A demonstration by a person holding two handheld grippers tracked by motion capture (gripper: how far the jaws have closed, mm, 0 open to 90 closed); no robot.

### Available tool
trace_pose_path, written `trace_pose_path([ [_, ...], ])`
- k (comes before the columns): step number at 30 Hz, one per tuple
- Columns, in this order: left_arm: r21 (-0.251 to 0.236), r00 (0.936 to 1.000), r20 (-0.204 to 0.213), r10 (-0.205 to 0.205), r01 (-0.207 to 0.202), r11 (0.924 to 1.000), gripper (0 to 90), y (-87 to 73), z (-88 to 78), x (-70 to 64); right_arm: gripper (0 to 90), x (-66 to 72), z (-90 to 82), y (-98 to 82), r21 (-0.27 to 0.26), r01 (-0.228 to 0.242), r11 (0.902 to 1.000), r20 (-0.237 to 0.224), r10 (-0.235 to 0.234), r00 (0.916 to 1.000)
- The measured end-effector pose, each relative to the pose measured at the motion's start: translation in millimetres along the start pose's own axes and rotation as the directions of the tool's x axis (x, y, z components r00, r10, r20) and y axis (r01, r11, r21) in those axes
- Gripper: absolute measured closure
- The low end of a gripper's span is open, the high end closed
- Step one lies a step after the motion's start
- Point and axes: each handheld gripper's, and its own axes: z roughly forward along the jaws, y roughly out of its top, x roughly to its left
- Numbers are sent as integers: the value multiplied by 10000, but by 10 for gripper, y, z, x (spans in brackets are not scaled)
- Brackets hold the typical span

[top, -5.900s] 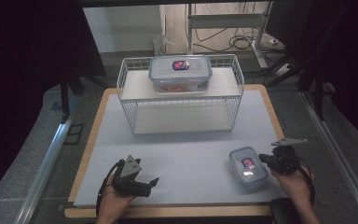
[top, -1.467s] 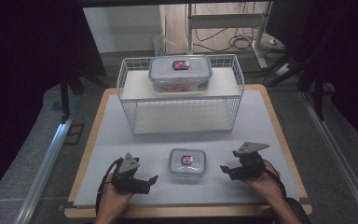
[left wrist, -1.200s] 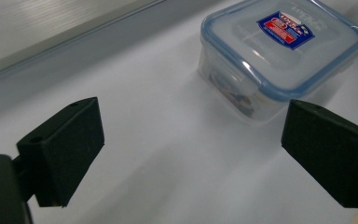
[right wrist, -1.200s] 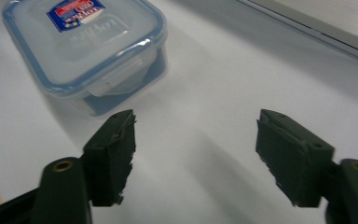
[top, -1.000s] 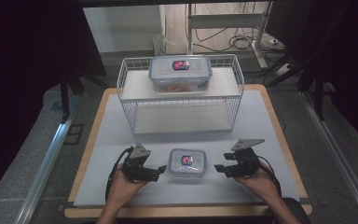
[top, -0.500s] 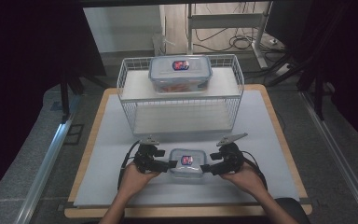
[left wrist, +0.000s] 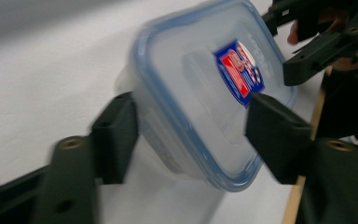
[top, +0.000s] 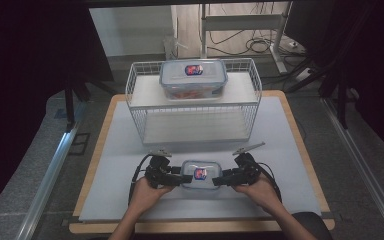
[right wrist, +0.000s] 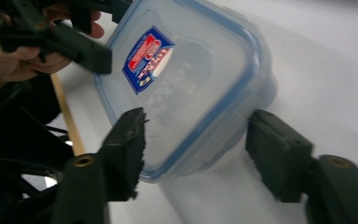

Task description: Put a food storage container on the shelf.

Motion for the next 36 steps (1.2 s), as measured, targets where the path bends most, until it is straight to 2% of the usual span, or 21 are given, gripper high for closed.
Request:
trace_pose_path([
  [4, -50, 9999, 134, -108, 109, 9999, 429, -54, -34, -11, 464, -15, -32, -40, -218, -181, 9996, -282, 174, 9994],
  [7, -51, 9988, 343, -335, 337, 9994, 437, -95, -44, 0, 482, -8, -36, -45, -238, -201, 9995, -304, 194, 9993],
  [11, -279, 9932, 871, -774, 801, 9964, 502, -153, -92, 52, 531, -47, -55, -77, -501, -652, 9966, -721, 615, 9955],
  [14, -340, 9899, 1023, -986, 1026, 9941, 518, -168, -99, 72, 536, -74, -47, -83, -551, -867, 9947, -937, 813, 9923],
  [20, -395, 9873, 1055, -1185, 1232, 9916, 531, -170, -109, 72, 548, -71, -55, -103, -670, -962, 9931, -1006, 892, 9909],
  [28, -509, 9867, 837, -1396, 1442, 9882, 532, -159, -127, 51, 573, -73, -67, -106, -1022, -1138, 9882, -1240, 1009, 9871],
  [36, -777, 9913, 611, -1165, 1211, 9896, 526, -79, -170, -4, 582, -51, -124, -61, -1382, -1058, 9847, -1274, 883, 9879],
])
